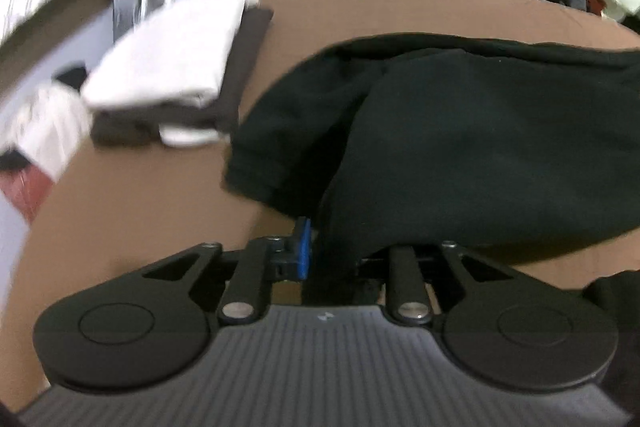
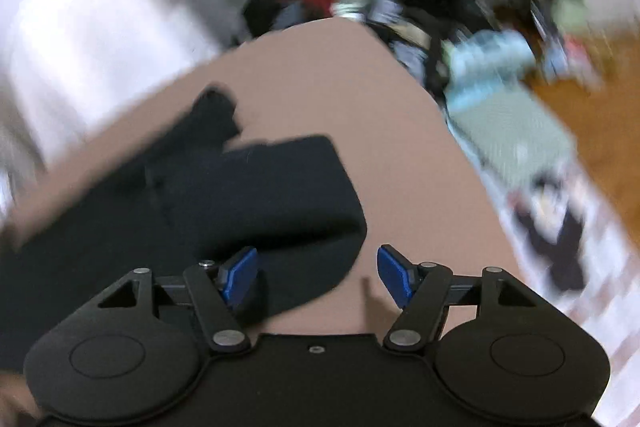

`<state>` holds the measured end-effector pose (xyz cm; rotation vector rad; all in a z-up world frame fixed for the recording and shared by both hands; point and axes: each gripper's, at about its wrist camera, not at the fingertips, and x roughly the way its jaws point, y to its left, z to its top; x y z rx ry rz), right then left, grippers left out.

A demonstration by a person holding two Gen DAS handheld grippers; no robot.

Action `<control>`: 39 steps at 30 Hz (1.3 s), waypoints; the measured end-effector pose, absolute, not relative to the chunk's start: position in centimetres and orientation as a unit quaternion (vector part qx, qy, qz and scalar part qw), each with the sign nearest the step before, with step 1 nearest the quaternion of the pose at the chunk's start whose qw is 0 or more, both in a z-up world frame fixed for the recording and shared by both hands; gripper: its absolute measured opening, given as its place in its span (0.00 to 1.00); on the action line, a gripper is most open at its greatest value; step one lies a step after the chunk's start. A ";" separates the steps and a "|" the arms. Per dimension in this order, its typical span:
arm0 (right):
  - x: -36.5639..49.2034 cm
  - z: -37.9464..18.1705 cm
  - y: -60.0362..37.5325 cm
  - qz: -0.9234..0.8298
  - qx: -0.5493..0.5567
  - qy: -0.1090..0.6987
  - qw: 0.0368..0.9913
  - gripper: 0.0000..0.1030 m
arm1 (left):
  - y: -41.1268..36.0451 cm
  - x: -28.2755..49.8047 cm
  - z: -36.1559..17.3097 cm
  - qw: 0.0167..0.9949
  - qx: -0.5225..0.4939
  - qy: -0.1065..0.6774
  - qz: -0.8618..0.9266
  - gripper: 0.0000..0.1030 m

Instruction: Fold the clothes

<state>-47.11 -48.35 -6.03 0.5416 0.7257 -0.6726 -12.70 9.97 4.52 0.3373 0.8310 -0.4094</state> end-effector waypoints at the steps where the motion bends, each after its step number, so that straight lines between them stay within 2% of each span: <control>1: -46.6 -6.3 -48.3 -0.312 0.225 0.350 0.854 0.74 | 10.3 -13.0 4.9 0.887 0.140 0.396 -0.193 0.24; 2: -46.2 -6.6 -48.4 -0.317 0.197 0.345 0.861 0.79 | 10.8 -13.3 5.8 0.898 0.112 0.382 -0.190 0.25; 3: -46.0 -7.2 -48.8 -0.332 0.176 0.333 0.865 0.88 | 11.0 -13.7 6.8 0.907 0.100 0.361 -0.192 0.26; 5: -45.9 -8.4 -50.2 -0.352 0.174 0.305 0.868 0.90 | 11.0 -14.7 8.7 0.922 0.099 0.319 -0.197 0.26; 6: -45.9 -9.0 -51.1 -0.346 0.206 0.288 0.869 0.85 | 10.8 -15.0 9.3 0.925 0.111 0.306 -0.194 0.27; 7: -46.0 -9.7 -52.0 -0.339 0.239 0.272 0.869 0.55 | 10.5 -15.2 9.8 0.928 0.121 0.299 -0.188 0.27; 9: -46.2 -10.0 -52.8 -0.320 0.300 0.231 0.869 0.05 | 9.8 -15.2 10.6 0.934 0.138 0.280 -0.173 0.28; 11: -46.9 -8.5 -51.1 -0.350 0.270 0.178 0.879 0.05 | 8.7 -15.3 11.5 0.935 0.151 0.271 -0.173 0.34; 13: -47.8 -6.7 -49.2 -0.390 0.234 0.158 0.876 0.04 | 7.6 -15.1 11.9 0.933 0.153 0.268 -0.186 0.50; 16: -49.6 -5.7 -48.0 -0.439 0.216 0.175 0.854 0.02 | 4.9 -15.0 11.3 0.920 0.169 0.276 -0.220 0.51; 20: -50.4 -6.8 -48.7 -0.464 0.227 0.223 0.827 0.04 | -2.0 -13.3 6.6 0.868 0.249 0.312 -0.297 0.59; 23: -51.0 -7.7 -49.2 -0.482 0.235 0.258 0.804 0.11 | -7.2 -13.2 2.2 0.815 0.305 0.359 -0.339 0.59; 24: -51.2 -7.9 -49.4 -0.487 0.237 0.270 0.796 0.17 | -8.6 -13.2 0.8 0.798 0.319 0.373 -0.351 0.59; 27: -51.6 -8.2 -49.8 -0.505 0.242 0.297 0.774 0.17 | -11.2 -13.5 -2.7 0.770 0.343 0.397 -0.362 0.59; 29: -50.8 -6.1 -49.3 -0.509 0.226 0.286 0.780 0.21 | -11.7 -13.5 -3.8 0.770 0.355 0.392 -0.357 0.59; 30: -50.3 -5.0 -49.0 -0.510 0.217 0.280 0.784 0.23 | -11.6 -13.4 -3.8 0.773 0.358 0.387 -0.354 0.59; 32: -48.8 -2.7 -47.3 -0.486 0.210 0.267 0.805 0.33 | -11.1 -12.7 -3.2 0.784 0.357 0.375 -0.342 0.59; 33: -47.9 -1.7 -46.4 -0.466 0.215 0.260 0.818 0.43 | -10.5 -12.1 -2.7 0.792 0.350 0.372 -0.336 0.61; 34: -46.8 -0.8 -45.8 -0.441 0.227 0.253 0.831 0.48 | -9.9 -11.5 -2.1 0.799 0.342 0.369 -0.329 0.64; 36: -43.8 0.2 -44.9 -0.388 0.251 0.245 0.852 0.48 | -8.5 -9.4 -0.7 0.816 0.315 0.370 -0.313 0.68; 39: -38.2 1.2 -43.5 -0.310 0.281 0.241 0.876 0.48 | -6.0 -5.1 1.3 0.836 0.273 0.388 -0.275 0.68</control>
